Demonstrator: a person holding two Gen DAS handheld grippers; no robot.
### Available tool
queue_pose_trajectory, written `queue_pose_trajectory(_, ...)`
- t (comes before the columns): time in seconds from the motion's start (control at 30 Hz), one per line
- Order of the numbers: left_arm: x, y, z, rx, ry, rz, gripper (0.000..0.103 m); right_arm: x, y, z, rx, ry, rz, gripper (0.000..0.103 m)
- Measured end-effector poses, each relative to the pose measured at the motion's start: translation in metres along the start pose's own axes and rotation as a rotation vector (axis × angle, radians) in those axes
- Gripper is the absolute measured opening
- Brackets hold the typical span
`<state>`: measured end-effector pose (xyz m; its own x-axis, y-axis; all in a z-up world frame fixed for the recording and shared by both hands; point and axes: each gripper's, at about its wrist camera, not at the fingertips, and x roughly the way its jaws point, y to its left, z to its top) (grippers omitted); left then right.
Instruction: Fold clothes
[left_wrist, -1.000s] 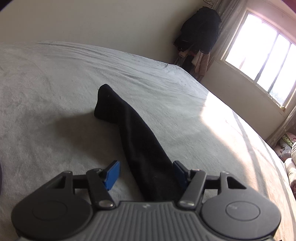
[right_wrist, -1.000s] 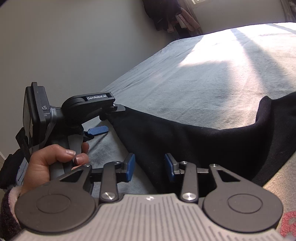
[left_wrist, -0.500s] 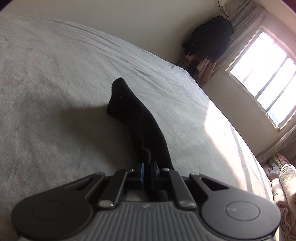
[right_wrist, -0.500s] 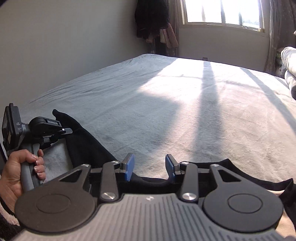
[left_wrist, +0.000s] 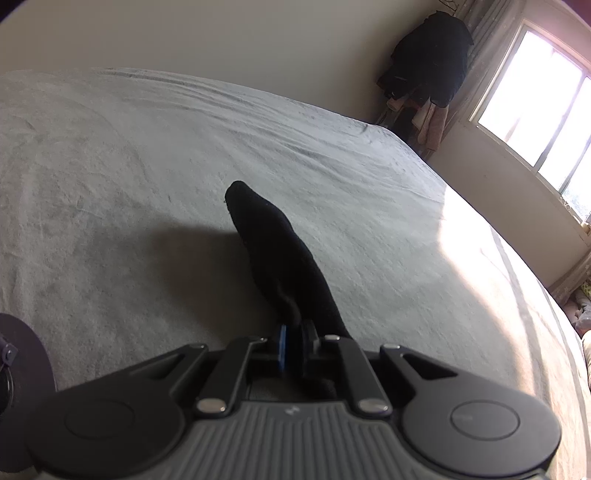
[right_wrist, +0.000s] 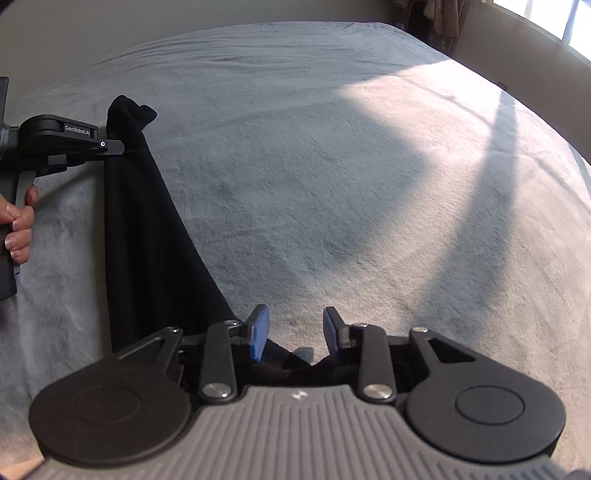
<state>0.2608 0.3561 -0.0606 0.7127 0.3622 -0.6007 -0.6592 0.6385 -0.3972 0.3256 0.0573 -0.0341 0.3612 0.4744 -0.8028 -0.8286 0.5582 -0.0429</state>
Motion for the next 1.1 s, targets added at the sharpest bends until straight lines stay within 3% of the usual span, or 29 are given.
queue_pose_trajectory(0.17,0.001,-0.001,-0.001,-0.010,-0.004,-0.014,0.016,0.005,0.014,0.014,-0.019,-0.019,0.059,0.033)
queue_pose_trajectory(0.37,0.001,0.000,0.000,-0.025,-0.010,-0.036,0.017,0.016,0.019,0.027,0.012,-0.072,0.059,0.033)
queue_pose_trajectory(0.7,0.004,0.000,0.000,-0.015,-0.011,-0.028,0.018,0.029,0.023,0.031,0.057,-0.071,0.177,0.039)
queue_pose_trajectory(0.97,0.007,-0.005,-0.004,0.017,-0.017,-0.047,0.041,0.023,0.039,0.028,0.037,-0.072,0.217,0.039)
queue_pose_trajectory(1.1,0.009,-0.004,-0.004,0.016,-0.020,-0.062,0.042,0.024,0.050,0.027,0.006,-0.069,0.219,0.035)
